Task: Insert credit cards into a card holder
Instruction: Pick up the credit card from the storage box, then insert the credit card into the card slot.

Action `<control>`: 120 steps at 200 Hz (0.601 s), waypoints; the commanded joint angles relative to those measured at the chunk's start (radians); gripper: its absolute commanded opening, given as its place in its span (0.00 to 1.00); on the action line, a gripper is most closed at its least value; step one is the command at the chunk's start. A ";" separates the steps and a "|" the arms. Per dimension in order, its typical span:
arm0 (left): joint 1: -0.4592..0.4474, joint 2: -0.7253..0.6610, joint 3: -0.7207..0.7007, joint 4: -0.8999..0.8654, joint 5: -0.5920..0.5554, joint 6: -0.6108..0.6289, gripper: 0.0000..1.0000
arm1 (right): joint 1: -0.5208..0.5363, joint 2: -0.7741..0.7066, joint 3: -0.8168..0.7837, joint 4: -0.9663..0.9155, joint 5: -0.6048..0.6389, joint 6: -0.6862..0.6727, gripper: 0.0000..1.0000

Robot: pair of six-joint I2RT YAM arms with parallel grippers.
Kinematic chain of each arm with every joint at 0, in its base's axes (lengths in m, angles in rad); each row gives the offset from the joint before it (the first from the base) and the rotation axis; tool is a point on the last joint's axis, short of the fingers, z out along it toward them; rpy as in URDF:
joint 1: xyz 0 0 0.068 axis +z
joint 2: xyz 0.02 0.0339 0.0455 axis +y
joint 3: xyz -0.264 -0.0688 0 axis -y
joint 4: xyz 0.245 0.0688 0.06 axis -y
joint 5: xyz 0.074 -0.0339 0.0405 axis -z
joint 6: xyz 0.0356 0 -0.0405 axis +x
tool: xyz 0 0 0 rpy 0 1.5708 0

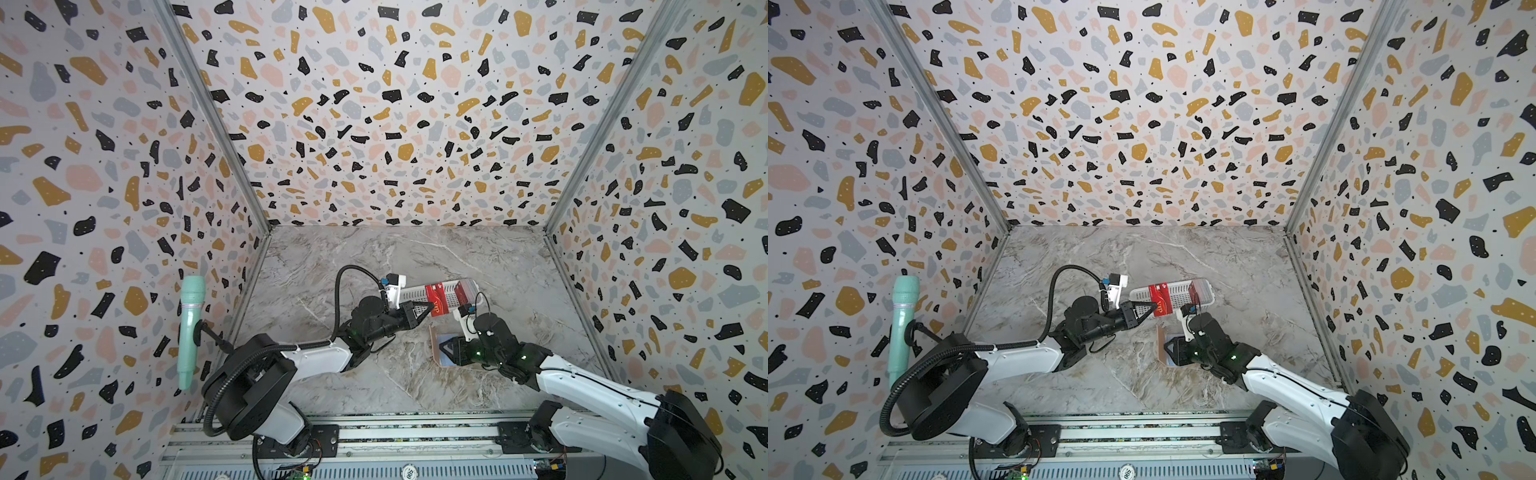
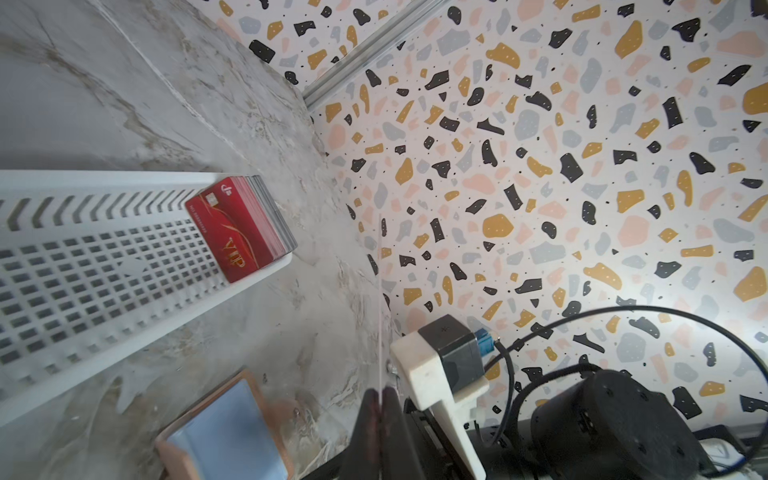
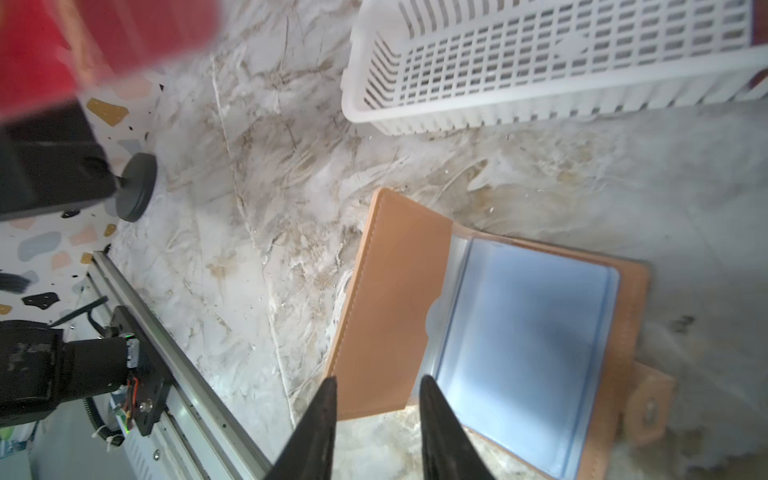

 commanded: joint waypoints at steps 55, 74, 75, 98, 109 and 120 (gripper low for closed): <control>0.004 -0.057 -0.069 -0.024 -0.056 0.050 0.00 | 0.096 0.123 -0.013 0.087 0.201 0.068 0.54; 0.004 -0.059 -0.074 -0.026 -0.060 0.054 0.00 | 0.106 0.152 -0.010 0.091 0.211 0.070 0.58; 0.004 -0.058 -0.074 -0.027 -0.059 0.054 0.00 | 0.106 0.153 -0.010 0.092 0.212 0.070 0.58; 0.005 -0.055 -0.079 -0.032 -0.058 0.056 0.00 | 0.118 0.185 0.000 0.076 0.247 0.077 0.60; 0.004 -0.053 -0.084 -0.039 -0.058 0.054 0.00 | 0.125 0.195 0.005 0.067 0.269 0.081 0.62; 0.001 -0.048 -0.091 -0.041 -0.057 0.048 0.00 | 0.130 0.205 0.008 0.061 0.289 0.085 0.64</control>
